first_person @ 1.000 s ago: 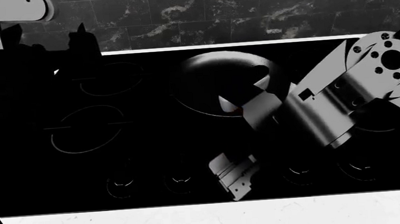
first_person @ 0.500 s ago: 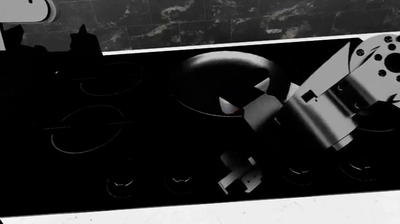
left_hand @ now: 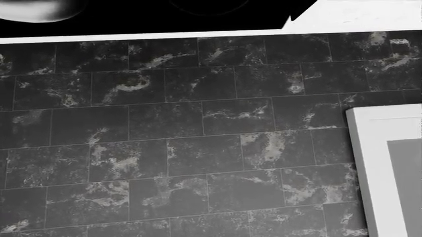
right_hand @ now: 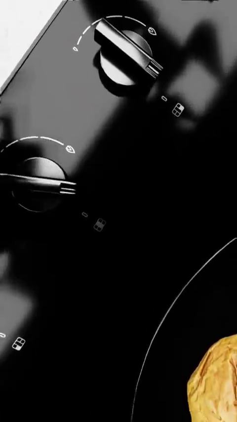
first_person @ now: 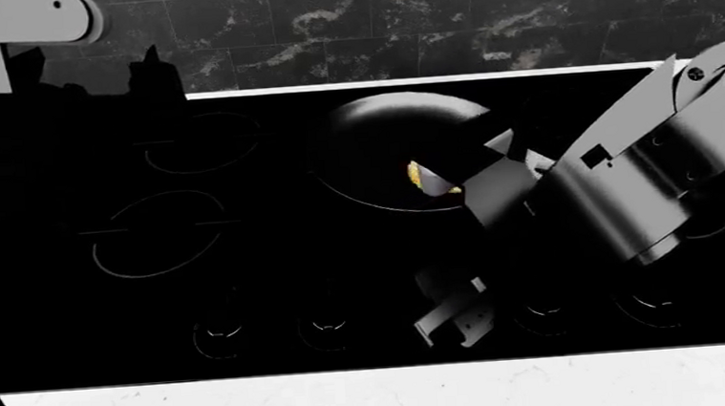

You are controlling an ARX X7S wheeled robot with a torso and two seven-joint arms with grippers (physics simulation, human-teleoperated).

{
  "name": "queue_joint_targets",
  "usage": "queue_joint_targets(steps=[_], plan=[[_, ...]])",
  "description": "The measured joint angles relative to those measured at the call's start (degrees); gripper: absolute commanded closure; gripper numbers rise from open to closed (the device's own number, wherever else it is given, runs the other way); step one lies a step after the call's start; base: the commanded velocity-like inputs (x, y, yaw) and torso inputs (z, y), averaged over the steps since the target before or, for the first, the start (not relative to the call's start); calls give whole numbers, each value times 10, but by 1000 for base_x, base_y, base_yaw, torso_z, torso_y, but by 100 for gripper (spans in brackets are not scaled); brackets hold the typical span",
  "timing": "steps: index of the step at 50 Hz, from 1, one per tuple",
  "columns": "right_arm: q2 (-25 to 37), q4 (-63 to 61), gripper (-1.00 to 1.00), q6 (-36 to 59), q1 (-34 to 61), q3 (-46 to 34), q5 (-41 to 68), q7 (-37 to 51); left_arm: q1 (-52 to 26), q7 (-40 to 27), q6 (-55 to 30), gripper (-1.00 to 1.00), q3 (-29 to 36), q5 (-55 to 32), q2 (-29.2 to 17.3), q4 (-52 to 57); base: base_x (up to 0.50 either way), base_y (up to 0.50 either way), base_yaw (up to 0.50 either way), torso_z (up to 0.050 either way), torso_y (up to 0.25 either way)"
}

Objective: Pick the croissant and place it on the pan. Then turn on the stove to warm the croissant.

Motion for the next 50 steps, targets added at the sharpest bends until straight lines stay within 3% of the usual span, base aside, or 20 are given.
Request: queue_joint_targets(steps=[28,50], plan=[[63,-131,-100,-51,78,121,-49,11,5,-5,3,-100,-4,-8,-5,3,0,0,0,0,0],[108,-211,-100,-123,70,207,-144,14,1,-15,-6,-100,-11,-25,-6,16,0,0,0,0,0]])
